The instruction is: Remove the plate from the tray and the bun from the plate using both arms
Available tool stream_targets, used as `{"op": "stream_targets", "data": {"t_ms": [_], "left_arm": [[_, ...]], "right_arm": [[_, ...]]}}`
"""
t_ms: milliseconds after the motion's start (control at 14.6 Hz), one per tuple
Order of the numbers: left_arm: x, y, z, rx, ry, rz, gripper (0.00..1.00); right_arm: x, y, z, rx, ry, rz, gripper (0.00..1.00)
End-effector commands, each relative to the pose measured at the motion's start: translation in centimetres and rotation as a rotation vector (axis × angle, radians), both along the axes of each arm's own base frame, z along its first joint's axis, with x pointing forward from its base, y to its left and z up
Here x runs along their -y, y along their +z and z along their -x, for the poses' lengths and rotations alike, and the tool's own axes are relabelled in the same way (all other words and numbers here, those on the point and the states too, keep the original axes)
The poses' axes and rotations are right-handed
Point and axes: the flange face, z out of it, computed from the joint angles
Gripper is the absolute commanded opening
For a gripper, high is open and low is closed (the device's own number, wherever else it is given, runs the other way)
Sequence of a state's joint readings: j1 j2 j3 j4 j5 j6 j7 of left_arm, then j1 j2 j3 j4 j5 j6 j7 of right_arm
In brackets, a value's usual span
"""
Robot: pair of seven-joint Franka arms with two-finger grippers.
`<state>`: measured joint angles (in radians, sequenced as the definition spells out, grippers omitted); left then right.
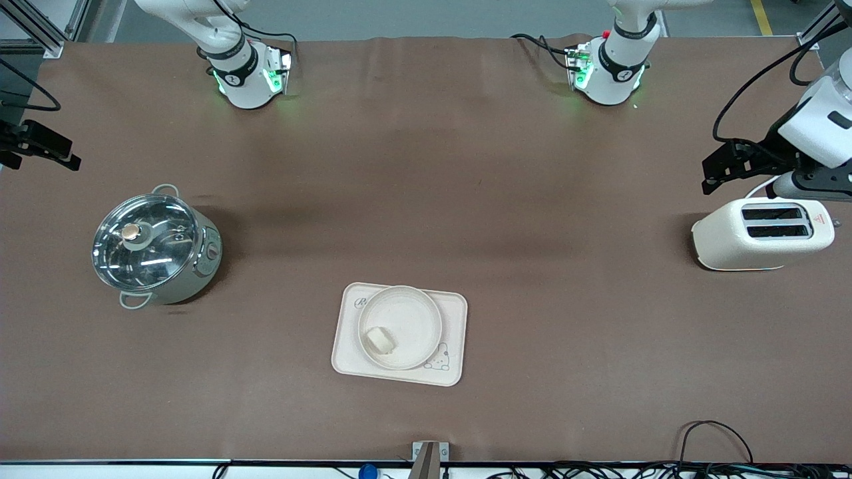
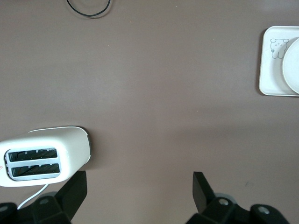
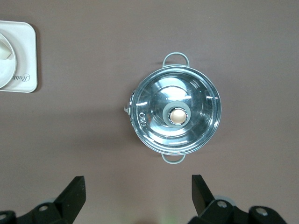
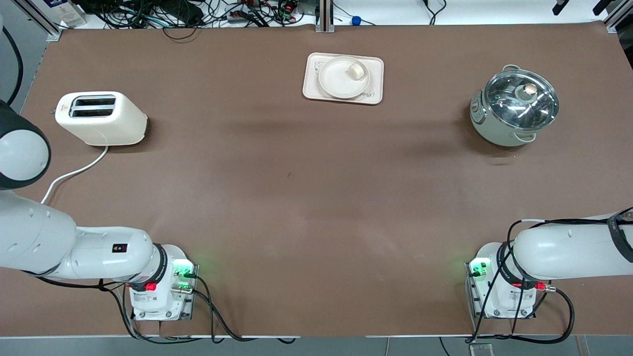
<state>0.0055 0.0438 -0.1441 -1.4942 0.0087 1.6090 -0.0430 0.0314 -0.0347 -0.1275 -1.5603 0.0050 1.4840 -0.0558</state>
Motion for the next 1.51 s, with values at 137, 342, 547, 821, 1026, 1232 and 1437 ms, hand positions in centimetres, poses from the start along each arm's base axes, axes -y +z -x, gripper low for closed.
{"op": "stream_targets", "data": {"t_ms": [137, 342, 547, 821, 1026, 1232, 1437], "left_arm": [[-0.2, 0.7, 0.2, -0.001, 0.0, -0.016, 1.0], [-0.5, 0.7, 0.3, -0.003, 0.005, -0.018, 1.0], [-0.4, 0.7, 0.4, -0.012, 0.002, -0.02, 1.0], [-0.4, 0.6, 0.4, -0.013, -0.003, -0.02, 1.0], [-0.2, 0.5, 0.4, -0.016, -0.001, -0.02, 1.0], [-0.1, 0.4, 0.4, -0.018, -0.001, -0.017, 1.0], [-0.1, 0.4, 0.4, -0.018, -0.003, -0.017, 1.0]], "right_arm": [[-0.7, 0.2, 0.5, 0.011, 0.007, -0.001, 1.0], [-1.6, 0.1, 0.4, 0.014, 0.022, -0.016, 1.0], [-5.1, -0.4, 0.0, 0.009, 0.082, -0.022, 1.0], [-7.0, -5.2, -3.2, -0.016, 0.09, -0.088, 1.0], [-10.6, -9.9, -6.3, -0.009, 0.111, -0.105, 1.0], [-16.1, -14.9, -8.6, 0.009, 0.08, -0.124, 1.0], [-20.5, -21.9, -10.5, -0.025, 0.043, -0.233, 1.0]]}}
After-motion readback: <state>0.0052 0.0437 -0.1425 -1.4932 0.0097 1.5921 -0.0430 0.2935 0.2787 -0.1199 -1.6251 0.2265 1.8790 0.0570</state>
